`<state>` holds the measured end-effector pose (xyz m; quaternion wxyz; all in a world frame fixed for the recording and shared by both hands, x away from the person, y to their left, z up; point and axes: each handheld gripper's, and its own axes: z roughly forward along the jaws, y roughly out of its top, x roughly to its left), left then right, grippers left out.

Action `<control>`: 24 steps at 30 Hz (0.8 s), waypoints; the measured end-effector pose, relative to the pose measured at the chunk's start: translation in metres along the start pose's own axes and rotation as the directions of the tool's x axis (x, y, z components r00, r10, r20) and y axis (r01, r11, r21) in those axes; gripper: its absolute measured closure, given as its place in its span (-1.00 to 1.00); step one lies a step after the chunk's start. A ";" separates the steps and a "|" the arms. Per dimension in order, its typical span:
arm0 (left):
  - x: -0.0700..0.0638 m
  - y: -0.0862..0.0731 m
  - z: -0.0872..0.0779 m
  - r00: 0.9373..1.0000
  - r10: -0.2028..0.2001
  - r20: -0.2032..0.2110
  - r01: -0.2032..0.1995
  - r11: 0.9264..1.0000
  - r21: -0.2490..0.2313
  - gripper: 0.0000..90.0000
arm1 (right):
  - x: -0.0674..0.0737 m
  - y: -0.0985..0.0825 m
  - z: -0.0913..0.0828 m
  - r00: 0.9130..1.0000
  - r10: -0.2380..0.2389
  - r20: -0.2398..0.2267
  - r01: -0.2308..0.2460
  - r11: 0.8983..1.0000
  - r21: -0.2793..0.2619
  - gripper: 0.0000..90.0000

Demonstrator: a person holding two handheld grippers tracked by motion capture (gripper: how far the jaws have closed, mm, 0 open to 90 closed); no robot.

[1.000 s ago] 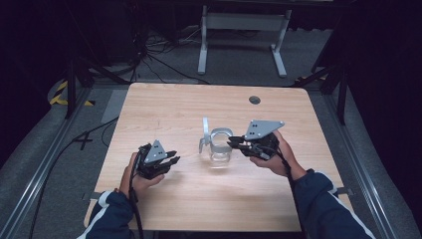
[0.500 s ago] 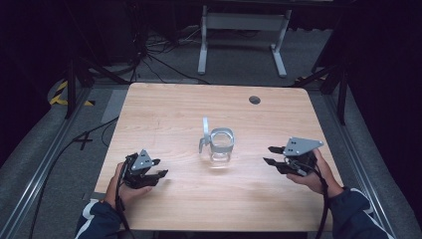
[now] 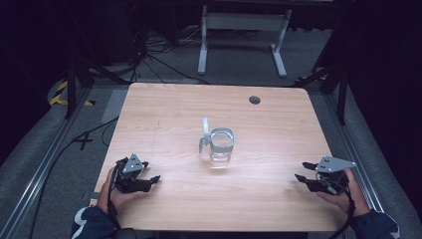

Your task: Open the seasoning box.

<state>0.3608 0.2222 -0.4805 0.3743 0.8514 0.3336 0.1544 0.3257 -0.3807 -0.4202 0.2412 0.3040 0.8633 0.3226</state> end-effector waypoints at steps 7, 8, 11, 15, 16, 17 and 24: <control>-0.001 0.000 0.000 1.000 -0.021 0.003 0.021 1.000 0.017 -0.48 | -0.003 -0.040 -0.004 0.998 0.069 0.006 -0.069 0.997 0.040 -0.08; 0.000 0.000 0.000 1.000 -0.013 0.007 0.013 1.000 0.023 -0.48 | -0.003 -0.044 -0.004 0.997 0.075 0.004 -0.075 0.996 0.043 -0.10; 0.001 0.000 0.000 0.999 -0.033 0.008 0.032 0.999 0.021 -0.50 | -0.003 -0.051 -0.005 0.995 0.102 -0.002 -0.102 0.994 0.041 -0.11; 0.002 0.000 0.001 0.999 -0.031 0.008 0.031 0.999 0.020 -0.52 | -0.004 -0.064 -0.007 0.991 0.135 -0.009 -0.135 0.991 0.010 -0.19; 0.002 0.000 0.000 0.999 -0.031 0.010 0.031 0.999 0.026 -0.52 | -0.005 -0.067 -0.007 0.988 0.157 -0.014 -0.157 0.988 -0.005 -0.22; 0.001 0.000 0.000 0.999 -0.032 0.009 0.032 0.999 0.029 -0.52 | -0.006 -0.069 -0.006 0.984 0.175 -0.020 -0.175 0.984 -0.016 -0.26; 0.001 0.000 0.000 0.999 -0.038 0.005 0.038 0.999 0.029 -0.53 | -0.010 -0.073 -0.004 0.972 0.234 -0.027 -0.234 0.972 -0.028 -0.33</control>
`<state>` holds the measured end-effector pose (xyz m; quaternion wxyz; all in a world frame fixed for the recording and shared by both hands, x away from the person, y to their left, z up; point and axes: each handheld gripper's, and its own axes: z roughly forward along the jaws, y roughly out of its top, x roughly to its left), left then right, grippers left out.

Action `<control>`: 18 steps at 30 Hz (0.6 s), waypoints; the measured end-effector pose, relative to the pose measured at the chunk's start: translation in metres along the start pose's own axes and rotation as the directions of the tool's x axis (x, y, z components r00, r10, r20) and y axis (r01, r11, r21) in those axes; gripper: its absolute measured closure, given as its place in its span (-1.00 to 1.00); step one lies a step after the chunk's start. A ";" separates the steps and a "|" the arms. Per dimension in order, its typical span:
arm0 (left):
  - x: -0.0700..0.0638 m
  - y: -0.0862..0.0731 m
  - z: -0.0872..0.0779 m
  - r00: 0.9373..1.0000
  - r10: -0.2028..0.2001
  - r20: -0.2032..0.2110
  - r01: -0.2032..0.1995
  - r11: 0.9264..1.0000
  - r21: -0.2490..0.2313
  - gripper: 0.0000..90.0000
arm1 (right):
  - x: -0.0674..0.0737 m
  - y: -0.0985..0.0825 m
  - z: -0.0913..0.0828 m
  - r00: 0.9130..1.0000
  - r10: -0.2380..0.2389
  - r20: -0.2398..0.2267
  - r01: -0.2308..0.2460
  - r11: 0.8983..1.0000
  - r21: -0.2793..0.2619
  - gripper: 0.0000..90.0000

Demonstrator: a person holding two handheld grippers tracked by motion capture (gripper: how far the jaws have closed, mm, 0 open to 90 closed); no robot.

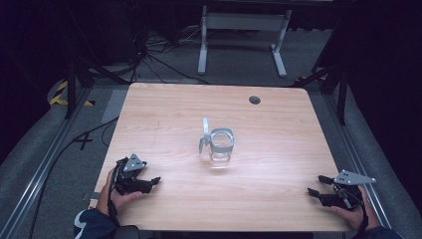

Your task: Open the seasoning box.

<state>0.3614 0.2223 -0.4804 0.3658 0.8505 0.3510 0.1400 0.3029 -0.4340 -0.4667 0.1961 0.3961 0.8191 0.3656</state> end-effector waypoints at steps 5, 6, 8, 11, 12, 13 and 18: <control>0.000 0.000 0.000 1.000 -0.001 0.002 0.001 1.000 0.001 -0.53 | 0.000 0.000 0.000 1.000 -0.001 -0.006 0.001 1.000 0.000 -0.33; 0.000 0.000 0.000 1.000 -0.001 0.002 0.001 1.000 0.000 -0.53 | -0.001 0.000 0.000 1.000 -0.002 -0.005 0.002 1.000 0.000 -0.33; 0.000 0.000 0.000 1.000 -0.002 0.001 0.002 1.000 0.000 -0.54 | -0.001 0.000 0.000 1.000 -0.003 -0.006 0.003 1.000 0.000 -0.33; 0.000 0.000 0.000 1.000 -0.002 0.003 0.002 1.000 0.000 -0.54 | -0.001 0.000 0.000 1.000 -0.002 -0.006 0.002 1.000 0.000 -0.33; 0.000 0.000 0.000 1.000 0.001 0.003 -0.001 1.000 0.001 -0.54 | -0.001 0.000 0.000 1.000 -0.003 -0.006 0.003 1.000 0.000 -0.33; -0.001 0.000 0.000 1.000 -0.001 0.004 0.001 1.000 0.004 -0.55 | -0.001 0.000 0.000 1.000 -0.005 -0.004 0.005 1.000 -0.001 -0.33; -0.001 0.000 0.001 1.000 -0.006 0.002 0.006 1.000 -0.003 -0.58 | 0.000 0.000 0.000 1.000 -0.003 -0.001 0.003 1.000 0.001 -0.33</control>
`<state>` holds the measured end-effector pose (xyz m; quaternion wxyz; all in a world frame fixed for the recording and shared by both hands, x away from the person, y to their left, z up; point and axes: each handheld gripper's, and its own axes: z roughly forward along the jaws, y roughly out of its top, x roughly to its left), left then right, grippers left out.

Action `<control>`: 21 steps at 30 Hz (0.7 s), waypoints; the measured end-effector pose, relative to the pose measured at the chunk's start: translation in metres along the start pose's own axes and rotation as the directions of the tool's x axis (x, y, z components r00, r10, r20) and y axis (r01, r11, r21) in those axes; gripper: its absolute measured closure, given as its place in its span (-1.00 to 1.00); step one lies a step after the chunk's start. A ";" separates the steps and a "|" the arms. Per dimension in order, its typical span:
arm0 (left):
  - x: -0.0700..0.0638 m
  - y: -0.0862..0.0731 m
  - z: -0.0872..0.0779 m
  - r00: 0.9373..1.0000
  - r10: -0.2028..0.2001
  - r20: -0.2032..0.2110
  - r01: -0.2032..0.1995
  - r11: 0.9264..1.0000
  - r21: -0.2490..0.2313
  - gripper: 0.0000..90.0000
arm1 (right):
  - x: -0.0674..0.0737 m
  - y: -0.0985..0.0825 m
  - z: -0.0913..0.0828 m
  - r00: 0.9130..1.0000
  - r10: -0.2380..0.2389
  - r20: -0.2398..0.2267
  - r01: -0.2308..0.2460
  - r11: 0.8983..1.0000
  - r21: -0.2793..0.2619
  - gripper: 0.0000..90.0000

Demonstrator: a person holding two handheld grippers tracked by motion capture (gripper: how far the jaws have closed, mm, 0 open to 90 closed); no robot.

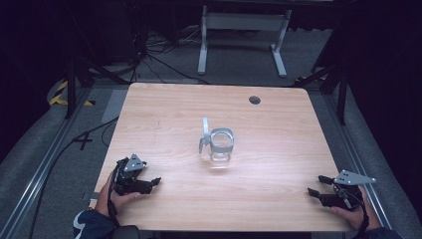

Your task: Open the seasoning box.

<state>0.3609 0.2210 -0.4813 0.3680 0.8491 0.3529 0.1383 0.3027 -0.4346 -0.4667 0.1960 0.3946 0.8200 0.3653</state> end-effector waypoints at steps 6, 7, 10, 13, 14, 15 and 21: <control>0.001 0.000 0.000 1.000 0.009 0.001 -0.009 1.000 -0.002 -0.60 | -0.001 0.000 0.000 1.000 -0.002 -0.005 0.002 1.000 0.000 -0.34; 0.001 0.000 0.000 1.000 0.007 0.003 -0.007 1.000 0.001 -0.60 | -0.001 0.000 0.000 1.000 -0.002 -0.006 0.002 1.000 0.001 -0.34; 0.001 0.001 0.000 1.000 0.008 0.000 -0.008 1.000 0.000 -0.61 | -0.001 0.000 0.000 1.000 -0.003 -0.008 0.003 1.000 0.001 -0.34; 0.001 0.001 0.000 1.000 0.009 0.000 -0.009 1.000 0.000 -0.61 | -0.001 0.000 0.000 1.000 -0.002 -0.009 0.002 1.000 0.002 -0.34; 0.001 0.001 0.000 1.000 0.008 0.001 -0.008 1.000 0.001 -0.61 | -0.001 0.000 0.000 1.000 -0.002 -0.009 0.002 1.000 0.002 -0.34; 0.001 0.000 0.000 1.000 0.006 0.003 -0.006 1.000 0.003 -0.61 | -0.001 0.000 0.000 1.000 -0.002 -0.009 0.002 1.000 0.002 -0.34; 0.001 0.001 0.001 1.000 0.003 0.001 -0.003 1.000 0.003 -0.64 | -0.001 0.001 0.000 1.000 -0.003 -0.010 0.003 1.000 0.003 -0.34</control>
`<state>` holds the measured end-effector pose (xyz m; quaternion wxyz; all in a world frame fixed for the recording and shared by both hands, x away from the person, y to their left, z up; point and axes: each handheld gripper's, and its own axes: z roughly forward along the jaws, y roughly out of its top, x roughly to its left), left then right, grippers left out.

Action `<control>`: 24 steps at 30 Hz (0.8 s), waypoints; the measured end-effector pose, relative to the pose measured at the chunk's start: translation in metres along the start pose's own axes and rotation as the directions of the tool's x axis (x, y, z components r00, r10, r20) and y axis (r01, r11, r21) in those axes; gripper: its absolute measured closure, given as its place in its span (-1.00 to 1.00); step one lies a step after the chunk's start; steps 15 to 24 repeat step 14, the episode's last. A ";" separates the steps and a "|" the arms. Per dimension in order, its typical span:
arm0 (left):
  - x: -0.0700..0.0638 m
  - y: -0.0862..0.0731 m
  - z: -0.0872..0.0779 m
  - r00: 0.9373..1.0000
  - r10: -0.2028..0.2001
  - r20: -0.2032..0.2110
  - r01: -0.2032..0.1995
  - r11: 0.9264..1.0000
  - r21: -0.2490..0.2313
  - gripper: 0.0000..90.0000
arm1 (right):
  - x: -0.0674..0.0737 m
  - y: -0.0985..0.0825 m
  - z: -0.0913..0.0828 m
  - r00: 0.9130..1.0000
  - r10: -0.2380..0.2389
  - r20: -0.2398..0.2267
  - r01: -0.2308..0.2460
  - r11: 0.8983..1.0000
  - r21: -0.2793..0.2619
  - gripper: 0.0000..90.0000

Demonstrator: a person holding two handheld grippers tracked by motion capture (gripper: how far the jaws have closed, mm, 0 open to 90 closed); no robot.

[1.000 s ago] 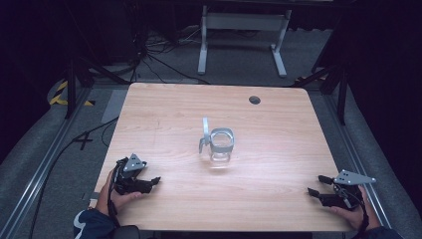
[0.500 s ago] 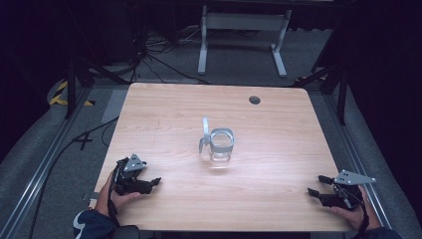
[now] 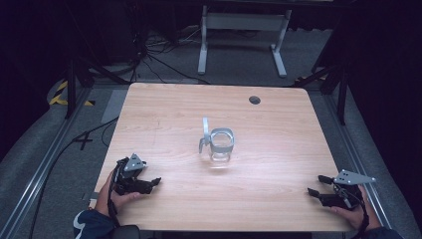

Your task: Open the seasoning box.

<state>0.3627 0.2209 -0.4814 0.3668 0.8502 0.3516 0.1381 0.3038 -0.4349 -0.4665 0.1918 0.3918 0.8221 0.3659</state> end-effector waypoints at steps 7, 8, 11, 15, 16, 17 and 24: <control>0.001 0.000 0.000 1.000 0.005 -0.004 -0.005 1.000 0.000 -0.64 | 0.000 0.000 0.000 1.000 -0.001 -0.001 0.001 1.000 0.001 -0.34; 0.001 0.000 0.000 1.000 0.005 -0.005 -0.005 1.000 -0.001 -0.64 | 0.000 0.000 0.000 1.000 0.000 -0.001 0.000 1.000 0.001 -0.34; 0.001 0.000 0.000 1.000 0.004 -0.007 -0.004 1.000 -0.001 -0.64 | 0.000 0.000 0.000 1.000 -0.001 -0.001 0.001 1.000 0.001 -0.34; 0.001 0.000 0.000 1.000 0.002 -0.007 -0.002 1.000 0.000 -0.64 | 0.000 0.000 0.000 1.000 -0.001 -0.001 0.001 1.000 0.001 -0.34; 0.001 0.000 0.000 1.000 0.002 -0.007 -0.002 1.000 0.000 -0.64 | 0.000 0.000 0.000 1.000 -0.001 -0.001 0.001 1.000 0.001 -0.34; 0.001 0.000 0.000 1.000 0.002 -0.007 -0.002 1.000 0.000 -0.64 | 0.000 0.000 0.000 1.000 -0.001 -0.001 0.001 1.000 0.001 -0.34; 0.001 0.000 0.000 1.000 0.002 -0.007 -0.002 1.000 0.000 -0.64 | 0.000 0.000 0.000 1.000 -0.001 -0.001 0.001 1.000 0.001 -0.34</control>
